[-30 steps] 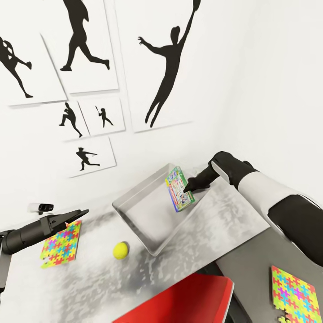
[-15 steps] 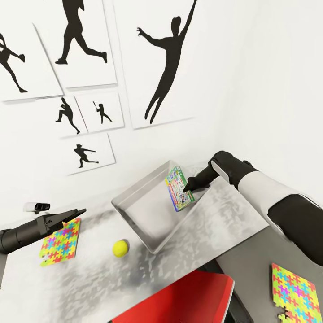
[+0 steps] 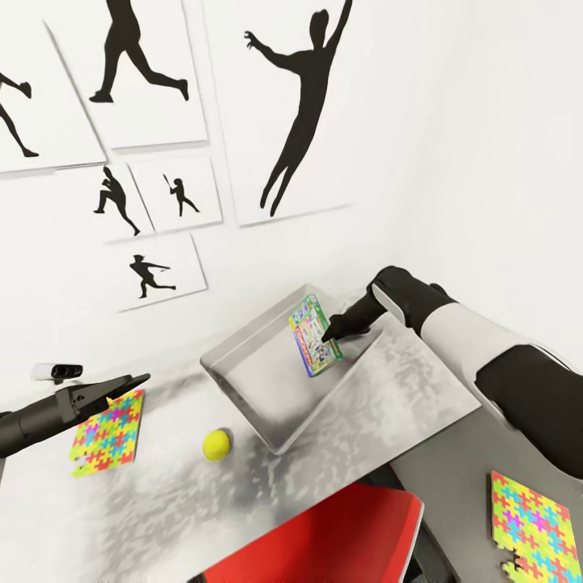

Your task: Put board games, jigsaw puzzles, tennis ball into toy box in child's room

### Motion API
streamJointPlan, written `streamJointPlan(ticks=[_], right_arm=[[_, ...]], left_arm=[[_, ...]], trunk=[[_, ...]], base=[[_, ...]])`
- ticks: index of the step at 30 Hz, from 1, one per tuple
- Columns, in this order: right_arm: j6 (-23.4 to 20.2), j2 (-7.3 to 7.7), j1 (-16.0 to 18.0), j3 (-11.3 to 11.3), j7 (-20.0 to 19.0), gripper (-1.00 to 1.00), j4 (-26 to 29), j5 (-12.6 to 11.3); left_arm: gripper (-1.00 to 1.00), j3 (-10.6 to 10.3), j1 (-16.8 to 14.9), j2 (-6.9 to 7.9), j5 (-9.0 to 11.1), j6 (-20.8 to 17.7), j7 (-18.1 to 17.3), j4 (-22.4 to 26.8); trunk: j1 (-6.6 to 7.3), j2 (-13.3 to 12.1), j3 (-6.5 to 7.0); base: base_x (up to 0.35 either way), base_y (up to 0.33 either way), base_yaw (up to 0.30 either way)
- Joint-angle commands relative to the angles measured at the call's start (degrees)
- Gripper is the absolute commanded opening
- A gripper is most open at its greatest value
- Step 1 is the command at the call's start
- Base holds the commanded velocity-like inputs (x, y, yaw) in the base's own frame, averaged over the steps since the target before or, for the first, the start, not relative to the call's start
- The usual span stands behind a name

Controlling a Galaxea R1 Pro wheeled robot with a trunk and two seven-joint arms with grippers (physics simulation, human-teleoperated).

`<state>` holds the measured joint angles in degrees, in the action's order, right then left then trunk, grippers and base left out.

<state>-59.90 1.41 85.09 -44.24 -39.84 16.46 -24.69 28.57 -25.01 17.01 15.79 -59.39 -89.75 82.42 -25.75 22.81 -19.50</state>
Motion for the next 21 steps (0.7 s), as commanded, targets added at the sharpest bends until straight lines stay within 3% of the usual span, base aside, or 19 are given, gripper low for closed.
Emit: streamJointPlan(ticks=[1,17,21], right_arm=[[-0.10,0.03,0.10,-0.32,-0.31,-1.00,0.07,-0.01],[-0.10,0.40,0.17,-0.75,-0.24,-1.00,0.07,0.08],[-0.10,0.43,0.17,-0.81,-0.24,-1.00,0.07,0.08]], left_arm=[[1.00,0.00,-0.04,0.05,-0.06,-0.61,-0.25,0.02],[1.00,0.03,-0.06,0.14,0.05,-0.61,-0.25,0.10],[1.00,0.02,-0.09,0.85,1.69,-0.61,-0.25,0.75]], trunk=[[-0.03,0.11,-0.20],[-0.03,0.11,-1.71],[-0.03,0.11,-2.08]], base=[[0.000,0.000,0.000],[0.000,0.000,0.000],[0.000,0.000,0.000]])
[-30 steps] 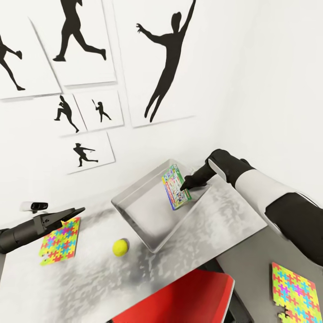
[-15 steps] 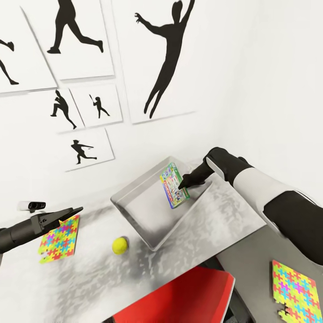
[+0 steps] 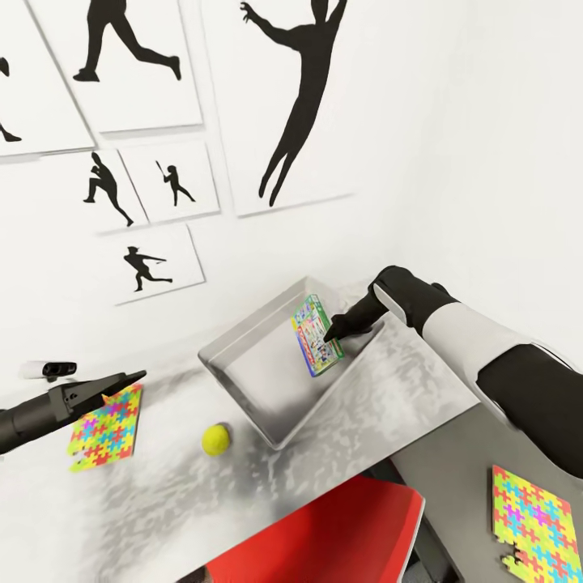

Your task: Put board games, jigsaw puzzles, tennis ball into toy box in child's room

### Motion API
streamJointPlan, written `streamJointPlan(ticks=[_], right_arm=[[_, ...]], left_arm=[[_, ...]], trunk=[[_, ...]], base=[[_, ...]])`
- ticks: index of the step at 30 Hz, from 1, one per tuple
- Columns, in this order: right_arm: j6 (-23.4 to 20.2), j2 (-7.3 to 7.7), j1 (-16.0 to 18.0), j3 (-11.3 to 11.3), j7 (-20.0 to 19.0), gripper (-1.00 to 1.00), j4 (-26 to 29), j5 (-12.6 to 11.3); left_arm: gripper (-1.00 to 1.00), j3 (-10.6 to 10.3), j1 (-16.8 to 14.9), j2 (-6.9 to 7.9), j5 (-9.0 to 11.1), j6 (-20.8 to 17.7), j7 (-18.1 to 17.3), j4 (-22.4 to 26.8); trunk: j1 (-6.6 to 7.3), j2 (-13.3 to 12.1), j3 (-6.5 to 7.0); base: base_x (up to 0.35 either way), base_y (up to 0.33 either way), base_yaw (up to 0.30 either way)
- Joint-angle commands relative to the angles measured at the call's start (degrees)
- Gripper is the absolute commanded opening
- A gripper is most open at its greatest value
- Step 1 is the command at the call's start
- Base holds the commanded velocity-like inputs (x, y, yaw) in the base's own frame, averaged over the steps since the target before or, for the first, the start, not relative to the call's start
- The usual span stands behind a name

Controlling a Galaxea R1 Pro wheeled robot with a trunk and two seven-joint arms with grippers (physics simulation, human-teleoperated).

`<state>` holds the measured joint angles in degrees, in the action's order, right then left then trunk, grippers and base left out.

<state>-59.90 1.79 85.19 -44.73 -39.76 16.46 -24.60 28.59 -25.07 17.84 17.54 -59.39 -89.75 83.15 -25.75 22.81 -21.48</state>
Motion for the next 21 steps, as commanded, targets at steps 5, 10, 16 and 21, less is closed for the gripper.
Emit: streamJointPlan(ticks=[5,10,16,21], right_arm=[[-0.10,-0.06,0.07,-0.35,-0.32,-1.00,0.07,-0.01],[-0.10,-0.18,0.07,-0.35,-0.25,-1.00,0.07,-0.01],[-0.10,-0.16,0.07,-0.36,-0.25,-1.00,0.07,-0.01],[-0.10,0.06,0.07,-0.36,-0.24,-1.00,0.07,-0.01]], left_arm=[[1.00,-0.11,0.01,0.63,3.27,-0.61,-0.25,0.30],[1.00,-0.18,0.02,0.77,3.80,-0.61,-0.25,0.34],[1.00,-0.20,0.02,0.79,3.89,-0.61,-0.25,0.34],[1.00,-0.19,0.02,0.79,3.90,-0.61,-0.25,0.34]], trunk=[[-0.03,0.11,-0.57],[-0.03,0.11,-1.04],[-0.03,0.11,-1.61],[-0.03,0.11,-2.08]], base=[[0.000,0.000,0.000],[0.000,0.000,0.000],[0.000,0.000,0.000],[0.000,0.000,0.000]])
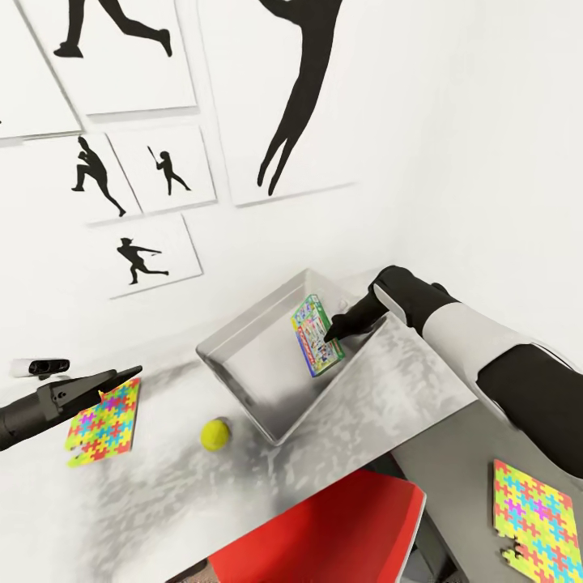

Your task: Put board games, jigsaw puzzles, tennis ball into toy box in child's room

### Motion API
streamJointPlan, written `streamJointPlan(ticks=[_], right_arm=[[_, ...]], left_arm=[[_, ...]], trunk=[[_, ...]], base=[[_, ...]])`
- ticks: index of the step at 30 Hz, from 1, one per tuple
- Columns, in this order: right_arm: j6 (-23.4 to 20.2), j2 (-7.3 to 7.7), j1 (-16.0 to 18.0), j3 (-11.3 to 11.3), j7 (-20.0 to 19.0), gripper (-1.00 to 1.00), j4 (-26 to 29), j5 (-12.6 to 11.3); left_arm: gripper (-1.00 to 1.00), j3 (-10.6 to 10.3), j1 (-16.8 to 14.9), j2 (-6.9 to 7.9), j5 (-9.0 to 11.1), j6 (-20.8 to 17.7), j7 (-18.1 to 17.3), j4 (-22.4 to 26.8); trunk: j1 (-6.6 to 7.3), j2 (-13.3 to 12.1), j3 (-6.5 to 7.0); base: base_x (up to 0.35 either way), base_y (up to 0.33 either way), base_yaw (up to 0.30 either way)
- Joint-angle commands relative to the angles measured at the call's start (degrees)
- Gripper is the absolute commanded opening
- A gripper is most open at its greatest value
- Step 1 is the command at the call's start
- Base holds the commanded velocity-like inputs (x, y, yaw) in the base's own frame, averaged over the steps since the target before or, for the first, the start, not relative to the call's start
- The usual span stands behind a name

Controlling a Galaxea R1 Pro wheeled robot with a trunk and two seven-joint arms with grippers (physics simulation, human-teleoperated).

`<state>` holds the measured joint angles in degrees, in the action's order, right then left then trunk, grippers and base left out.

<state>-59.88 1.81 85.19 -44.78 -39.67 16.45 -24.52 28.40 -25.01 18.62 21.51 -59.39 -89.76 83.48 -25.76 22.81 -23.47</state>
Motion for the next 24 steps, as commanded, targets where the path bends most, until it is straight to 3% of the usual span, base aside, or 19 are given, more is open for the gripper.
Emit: streamJointPlan(ticks=[1,14,24], right_arm=[[-0.12,0.16,0.06,-0.31,-0.32,-1.00,0.07,-0.08],[-0.12,0.03,1.79,-0.31,-0.26,-1.00,0.07,-0.08],[-0.12,-0.53,3.12,-0.15,-0.17,-1.00,0.07,3.02]], left_arm=[[1.00,0.05,-0.04,0.01,-0.06,-0.61,-0.24,0.02],[1.00,0.05,-0.04,-0.05,-0.06,-0.61,-0.24,0.13],[1.00,-0.07,-0.04,-0.03,-0.06,-0.61,-0.24,0.19]], trunk=[[-0.03,0.11,-0.19],[-0.03,0.11,-1.42],[-0.03,0.11,-2.36]], base=[[0.000,0.000,0.000],[0.000,0.000,0.000],[0.000,0.000,0.000]])
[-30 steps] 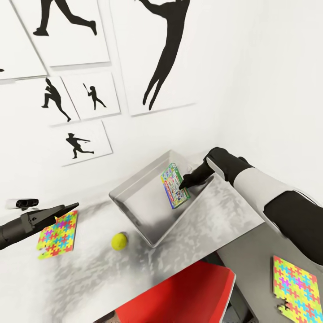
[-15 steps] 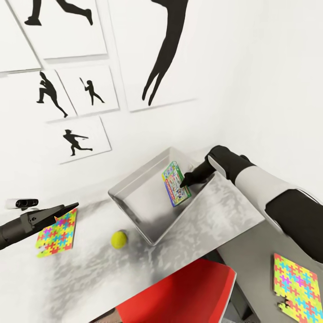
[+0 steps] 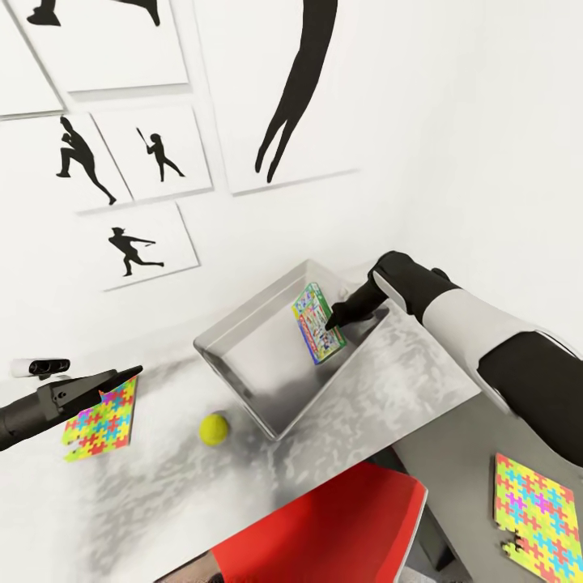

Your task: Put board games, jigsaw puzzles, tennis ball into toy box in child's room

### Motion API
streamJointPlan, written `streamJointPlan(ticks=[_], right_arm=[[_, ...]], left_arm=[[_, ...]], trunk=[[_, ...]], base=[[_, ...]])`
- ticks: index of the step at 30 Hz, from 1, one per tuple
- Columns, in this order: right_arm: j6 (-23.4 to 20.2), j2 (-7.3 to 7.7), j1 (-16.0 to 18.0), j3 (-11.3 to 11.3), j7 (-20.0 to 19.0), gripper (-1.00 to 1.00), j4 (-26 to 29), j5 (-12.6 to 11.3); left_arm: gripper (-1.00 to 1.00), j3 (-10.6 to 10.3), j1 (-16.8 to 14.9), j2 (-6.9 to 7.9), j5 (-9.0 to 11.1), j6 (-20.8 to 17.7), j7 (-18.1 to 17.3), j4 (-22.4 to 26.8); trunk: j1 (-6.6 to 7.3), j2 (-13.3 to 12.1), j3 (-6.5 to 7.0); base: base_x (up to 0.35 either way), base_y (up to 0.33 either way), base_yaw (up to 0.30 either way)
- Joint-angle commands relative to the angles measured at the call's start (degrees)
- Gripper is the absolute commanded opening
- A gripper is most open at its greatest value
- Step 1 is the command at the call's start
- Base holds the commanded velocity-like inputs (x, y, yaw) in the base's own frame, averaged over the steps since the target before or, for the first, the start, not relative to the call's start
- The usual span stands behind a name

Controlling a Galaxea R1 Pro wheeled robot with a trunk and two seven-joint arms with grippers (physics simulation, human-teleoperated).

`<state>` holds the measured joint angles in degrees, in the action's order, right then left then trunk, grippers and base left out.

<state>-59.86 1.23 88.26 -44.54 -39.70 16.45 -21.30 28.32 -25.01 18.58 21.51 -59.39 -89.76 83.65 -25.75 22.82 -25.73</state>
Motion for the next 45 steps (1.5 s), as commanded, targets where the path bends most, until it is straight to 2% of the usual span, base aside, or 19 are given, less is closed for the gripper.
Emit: streamJointPlan(ticks=[1,12,33,34,45], right_arm=[[-0.14,0.03,0.09,-0.38,-0.13,-1.00,0.07,-0.12],[-0.14,0.04,0.19,-0.39,-0.14,-1.00,0.07,0.11],[-0.14,0.11,0.24,-0.45,-0.12,-1.00,1.39,0.22],[-0.14,0.10,0.24,-0.45,-0.12,1.00,1.39,0.25],[-0.01,0.36,0.29,-0.39,-0.03,1.00,1.39,0.29]], left_arm=[[1.00,0.03,-0.04,0.03,-0.06,-0.61,-0.24,0.02],[1.00,-0.02,-0.04,0.00,-0.06,-0.61,-0.24,0.02],[1.00,0.07,-0.04,0.05,-0.06,-0.61,-0.24,0.02],[1.00,0.07,-0.04,0.05,-0.06,-0.61,-0.24,0.04],[1.00,0.07,-0.04,0.05,-0.06,-0.61,-0.24,0.03]], trunk=[[-0.03,0.09,-0.19],[-0.03,0.09,-1.16],[-0.03,0.09,-1.26],[-0.03,0.09,-1.26],[-0.03,0.09,-1.26]], base=[[0.000,0.000,0.000],[0.000,0.000,0.000],[0.000,0.000,0.000],[0.000,0.000,0.000],[0.000,0.000,0.000]])
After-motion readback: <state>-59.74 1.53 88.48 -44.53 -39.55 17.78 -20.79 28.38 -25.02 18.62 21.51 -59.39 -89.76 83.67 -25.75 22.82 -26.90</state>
